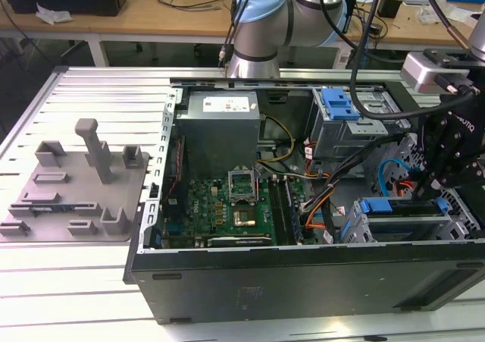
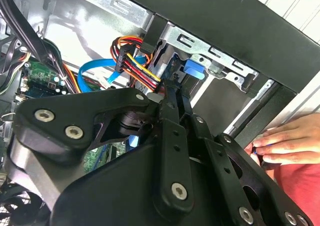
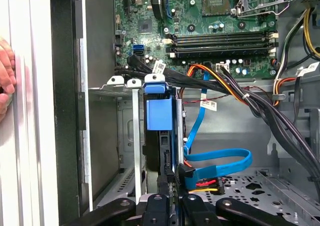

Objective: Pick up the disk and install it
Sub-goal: 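Insert the first disk wire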

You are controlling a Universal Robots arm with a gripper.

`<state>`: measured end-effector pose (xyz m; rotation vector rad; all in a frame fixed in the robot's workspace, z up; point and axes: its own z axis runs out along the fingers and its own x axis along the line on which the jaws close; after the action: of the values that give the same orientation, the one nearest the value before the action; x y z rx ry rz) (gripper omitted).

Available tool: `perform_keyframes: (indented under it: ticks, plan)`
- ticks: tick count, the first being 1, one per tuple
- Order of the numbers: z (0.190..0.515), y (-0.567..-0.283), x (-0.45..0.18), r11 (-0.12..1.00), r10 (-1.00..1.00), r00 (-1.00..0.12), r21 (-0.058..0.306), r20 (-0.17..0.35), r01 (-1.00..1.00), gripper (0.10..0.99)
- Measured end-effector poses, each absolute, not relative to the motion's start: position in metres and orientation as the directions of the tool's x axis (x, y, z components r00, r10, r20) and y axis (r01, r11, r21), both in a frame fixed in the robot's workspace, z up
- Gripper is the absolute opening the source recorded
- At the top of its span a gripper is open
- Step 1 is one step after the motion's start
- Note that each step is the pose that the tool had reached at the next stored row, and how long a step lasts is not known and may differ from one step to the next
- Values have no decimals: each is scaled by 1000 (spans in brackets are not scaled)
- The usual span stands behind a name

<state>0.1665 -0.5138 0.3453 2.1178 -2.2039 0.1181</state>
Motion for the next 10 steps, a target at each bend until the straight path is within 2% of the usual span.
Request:
perform_keyframes:
  ticks: [10]
  plan:
    - [343, -514, 167, 40, -993, -40, 2, 113, -999, 169]
